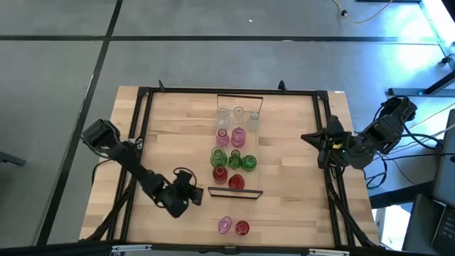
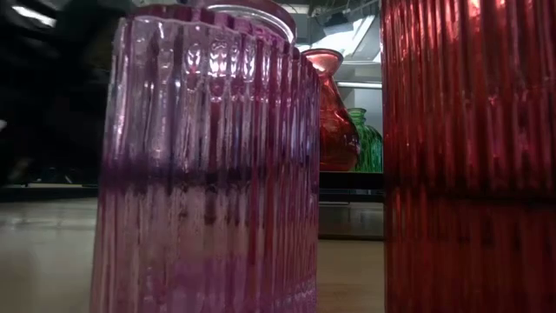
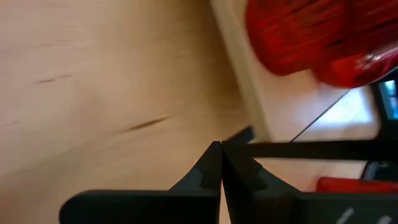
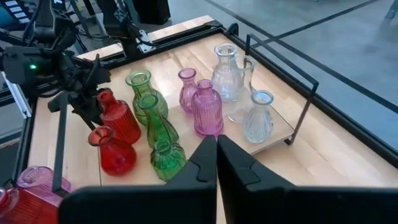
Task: Sort vases onto shelf
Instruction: Adjust the shelf, then put the red vase on the shelf aligned with the other red vases
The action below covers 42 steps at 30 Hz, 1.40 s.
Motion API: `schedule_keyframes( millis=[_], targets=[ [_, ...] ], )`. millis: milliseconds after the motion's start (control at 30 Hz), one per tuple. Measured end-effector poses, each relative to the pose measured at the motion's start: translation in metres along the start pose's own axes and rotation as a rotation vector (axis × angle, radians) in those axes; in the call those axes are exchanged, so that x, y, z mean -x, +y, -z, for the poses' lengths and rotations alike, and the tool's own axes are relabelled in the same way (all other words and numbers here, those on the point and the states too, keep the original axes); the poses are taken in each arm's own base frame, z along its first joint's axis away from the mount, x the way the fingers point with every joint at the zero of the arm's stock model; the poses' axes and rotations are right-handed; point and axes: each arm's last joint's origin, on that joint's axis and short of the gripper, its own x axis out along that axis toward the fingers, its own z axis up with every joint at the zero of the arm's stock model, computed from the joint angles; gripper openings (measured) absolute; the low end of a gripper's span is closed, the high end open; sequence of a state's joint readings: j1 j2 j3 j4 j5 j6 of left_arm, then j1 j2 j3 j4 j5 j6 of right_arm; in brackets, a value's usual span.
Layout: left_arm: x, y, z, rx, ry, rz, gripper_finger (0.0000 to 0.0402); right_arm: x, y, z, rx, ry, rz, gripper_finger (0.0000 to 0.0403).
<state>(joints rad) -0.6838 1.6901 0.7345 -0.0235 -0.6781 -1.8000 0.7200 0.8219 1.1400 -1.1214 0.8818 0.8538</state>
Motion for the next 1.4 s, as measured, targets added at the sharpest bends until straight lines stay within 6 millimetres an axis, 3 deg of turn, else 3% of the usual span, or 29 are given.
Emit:
schedule_keyframes(
  millis=[233, 767, 967, 1167, 1400],
  targets=[
    [-0.021, -0.009, -0.003, 0.025, 0.02, 0.077, 0.0, 0.0, -0.001, 0.002, 0.008, 0.019, 0.003, 0.0],
    [-0.023, -0.016, -0.002, 0.042, 0.024, 0.149, 0.0, 0.0, -0.003, 0.004, 0.015, 0.055, 0.007, 0.0],
    [-0.02, -0.003, 0.002, 0.024, 0.024, 0.041, 0.0, 0.0, 0.001, 0.004, -0.019, 0.106, -0.072, 0.0],
    [-0.002, 0.01, 0.018, 0.071, -0.053, 0.016, 0.0, 0.01, 0.022, 0.011, -0.068, 0.113, -0.276, 0.0],
    [0.034, 0.003, 0.053, 0.022, -0.109, 0.275, 0.0, 0.024, 0.069, 0.048, -0.108, 0.111, -0.5, 0.0]
  ],
)
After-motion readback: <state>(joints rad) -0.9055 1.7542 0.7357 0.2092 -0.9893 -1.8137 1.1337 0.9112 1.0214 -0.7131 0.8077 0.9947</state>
